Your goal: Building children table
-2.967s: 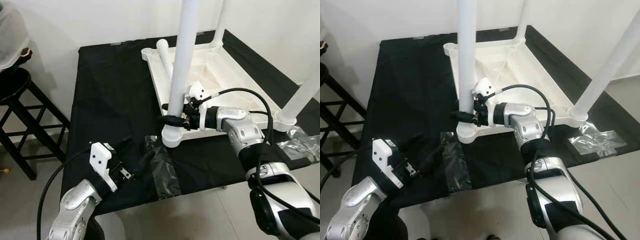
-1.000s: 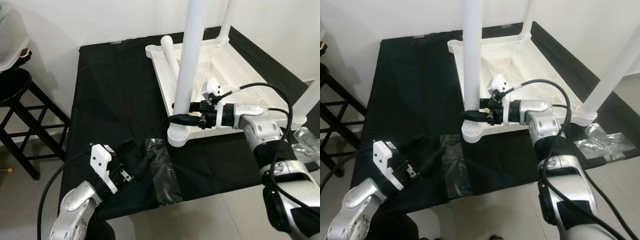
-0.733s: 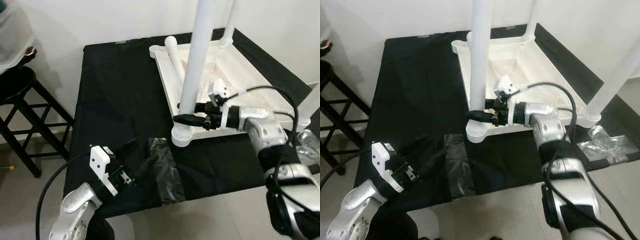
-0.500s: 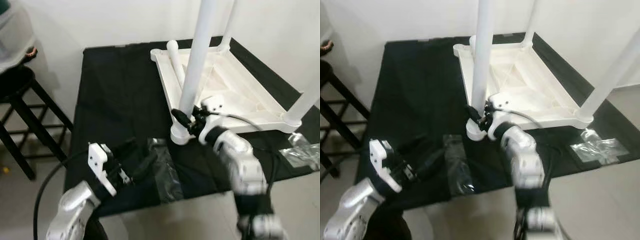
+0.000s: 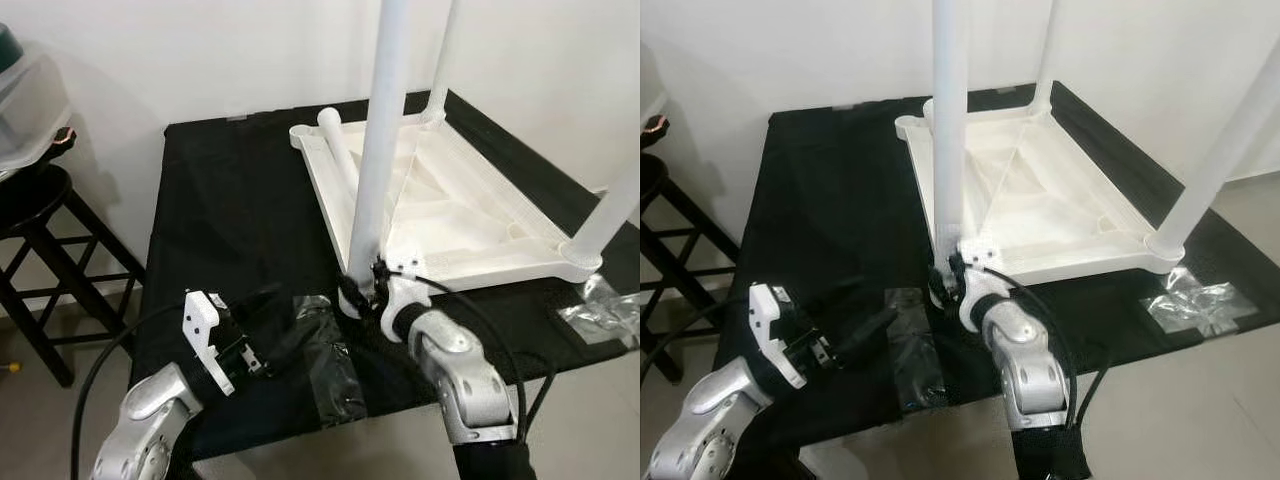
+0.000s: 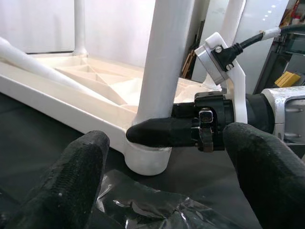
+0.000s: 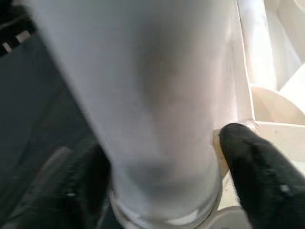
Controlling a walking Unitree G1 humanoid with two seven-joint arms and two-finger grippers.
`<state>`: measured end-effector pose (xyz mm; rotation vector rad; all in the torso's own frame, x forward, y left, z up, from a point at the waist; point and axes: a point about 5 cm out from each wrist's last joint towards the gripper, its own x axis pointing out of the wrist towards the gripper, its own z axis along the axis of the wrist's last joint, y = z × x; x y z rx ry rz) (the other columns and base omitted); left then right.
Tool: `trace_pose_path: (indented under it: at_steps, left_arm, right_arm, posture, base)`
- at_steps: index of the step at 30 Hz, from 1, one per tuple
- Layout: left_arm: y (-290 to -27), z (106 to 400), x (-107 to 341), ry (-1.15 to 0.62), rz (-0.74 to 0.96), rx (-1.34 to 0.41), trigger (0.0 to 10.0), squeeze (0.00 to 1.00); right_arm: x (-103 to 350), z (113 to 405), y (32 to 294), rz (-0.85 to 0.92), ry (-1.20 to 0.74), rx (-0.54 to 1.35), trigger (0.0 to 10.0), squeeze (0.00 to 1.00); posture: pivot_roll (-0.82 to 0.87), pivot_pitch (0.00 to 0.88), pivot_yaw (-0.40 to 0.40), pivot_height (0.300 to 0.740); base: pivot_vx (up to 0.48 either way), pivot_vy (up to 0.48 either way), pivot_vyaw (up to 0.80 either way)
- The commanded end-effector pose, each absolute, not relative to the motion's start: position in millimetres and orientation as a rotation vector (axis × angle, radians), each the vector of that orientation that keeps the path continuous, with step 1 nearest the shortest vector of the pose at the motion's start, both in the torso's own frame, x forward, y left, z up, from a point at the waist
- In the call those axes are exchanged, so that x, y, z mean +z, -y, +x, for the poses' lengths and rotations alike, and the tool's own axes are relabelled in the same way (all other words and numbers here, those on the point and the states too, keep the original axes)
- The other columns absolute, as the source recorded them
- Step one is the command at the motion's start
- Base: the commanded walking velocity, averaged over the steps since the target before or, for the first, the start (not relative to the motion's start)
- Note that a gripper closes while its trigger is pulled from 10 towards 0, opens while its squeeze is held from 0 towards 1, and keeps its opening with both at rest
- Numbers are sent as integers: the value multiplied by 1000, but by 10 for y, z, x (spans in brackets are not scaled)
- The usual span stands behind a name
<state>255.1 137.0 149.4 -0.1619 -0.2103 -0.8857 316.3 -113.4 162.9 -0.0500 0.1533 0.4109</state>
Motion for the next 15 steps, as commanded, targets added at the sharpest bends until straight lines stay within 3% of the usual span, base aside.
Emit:
trace_pose_path:
  at_steps: [1,4,5,6,7,8,15]
  left_arm:
    - [-1409,2548,1432,176,-167,-878,10000,0]
    - [-1406,2552,1432,175,-169,-880,10000,0]
    - [-1402,2558,1434,175,-170,-882,10000,0]
    - [-1397,2563,1436,175,-172,-884,10000,0]
    - [-1397,2563,1436,175,-172,-884,10000,0]
    - [-1390,2568,1439,177,-173,-884,10000,0]
    - [-1377,2559,1442,180,-173,-882,10000,0]
  right_arm:
    - [1830,3211,1147,-31,-74,523,10000,1000]
    - [1939,3228,1135,-38,-27,600,10000,1000]
    - [2074,3254,1139,-97,45,698,10000,765]
    - [2165,3278,1148,-146,80,800,10000,0]
    - [2165,3278,1148,-146,80,800,10000,0]
    - [2280,3311,1167,-249,105,981,10000,0]
    - [2308,3418,1227,-342,61,1126,10000,0]
  posture:
    - [-60,168,33,740]
    - [-60,169,32,740]
    - [-66,166,34,740]
    - [-62,170,31,740]
    - [-62,170,31,740]
    - [-58,169,29,740]
    - [-50,170,22,740]
  base:
    - [0,0,0]
    - [0,0,0]
    - [0,0,0]
    - [0,0,0]
    - [0,0,0]
    - [0,0,0]
    - [0,0,0]
